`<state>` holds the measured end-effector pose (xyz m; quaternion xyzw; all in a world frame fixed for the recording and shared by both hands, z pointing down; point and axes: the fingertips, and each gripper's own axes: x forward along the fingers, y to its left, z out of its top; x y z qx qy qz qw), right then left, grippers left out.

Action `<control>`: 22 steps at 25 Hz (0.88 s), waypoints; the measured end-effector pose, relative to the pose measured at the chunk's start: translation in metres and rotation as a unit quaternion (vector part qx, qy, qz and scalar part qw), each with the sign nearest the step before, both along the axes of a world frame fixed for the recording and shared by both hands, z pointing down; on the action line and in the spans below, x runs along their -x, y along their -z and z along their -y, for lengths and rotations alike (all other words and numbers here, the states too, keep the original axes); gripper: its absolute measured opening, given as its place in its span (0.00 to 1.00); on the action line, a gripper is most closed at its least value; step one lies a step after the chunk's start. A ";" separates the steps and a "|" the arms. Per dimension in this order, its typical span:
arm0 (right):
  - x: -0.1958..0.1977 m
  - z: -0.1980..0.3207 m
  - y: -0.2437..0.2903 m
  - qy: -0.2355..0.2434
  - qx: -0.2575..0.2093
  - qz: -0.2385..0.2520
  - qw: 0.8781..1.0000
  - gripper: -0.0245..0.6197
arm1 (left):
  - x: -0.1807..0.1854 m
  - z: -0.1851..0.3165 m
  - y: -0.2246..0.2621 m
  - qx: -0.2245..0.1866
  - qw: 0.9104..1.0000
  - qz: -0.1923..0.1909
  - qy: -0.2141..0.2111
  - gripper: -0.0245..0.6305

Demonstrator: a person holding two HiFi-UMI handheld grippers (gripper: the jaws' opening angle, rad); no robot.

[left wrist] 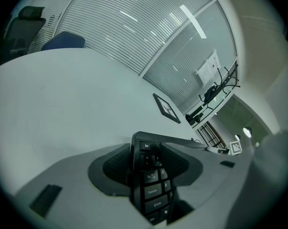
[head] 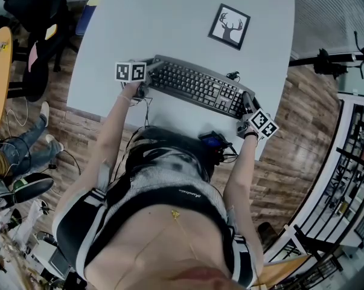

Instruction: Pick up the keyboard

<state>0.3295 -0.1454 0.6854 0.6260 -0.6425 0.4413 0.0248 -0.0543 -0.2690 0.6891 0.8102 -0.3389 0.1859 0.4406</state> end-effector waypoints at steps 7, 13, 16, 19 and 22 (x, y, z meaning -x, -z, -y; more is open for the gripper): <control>0.000 0.000 0.000 0.001 0.000 0.000 1.000 0.37 | 0.000 -0.001 -0.001 0.001 1.000 0.000 0.000 0.33; 0.001 0.000 0.000 0.000 -0.001 -0.001 1.000 0.37 | 0.001 -0.001 0.000 0.001 1.000 0.001 0.001 0.33; 0.000 0.000 0.001 0.000 -0.001 -0.001 1.000 0.37 | 0.000 -0.001 0.000 0.001 1.000 0.001 0.001 0.33; 0.000 0.000 0.001 0.001 0.000 0.000 1.000 0.37 | 0.000 0.000 0.001 -0.003 1.000 0.002 0.001 0.33; 0.001 -0.001 -0.001 0.000 -0.001 -0.003 1.000 0.37 | 0.001 -0.001 0.000 -0.003 1.000 0.004 0.001 0.33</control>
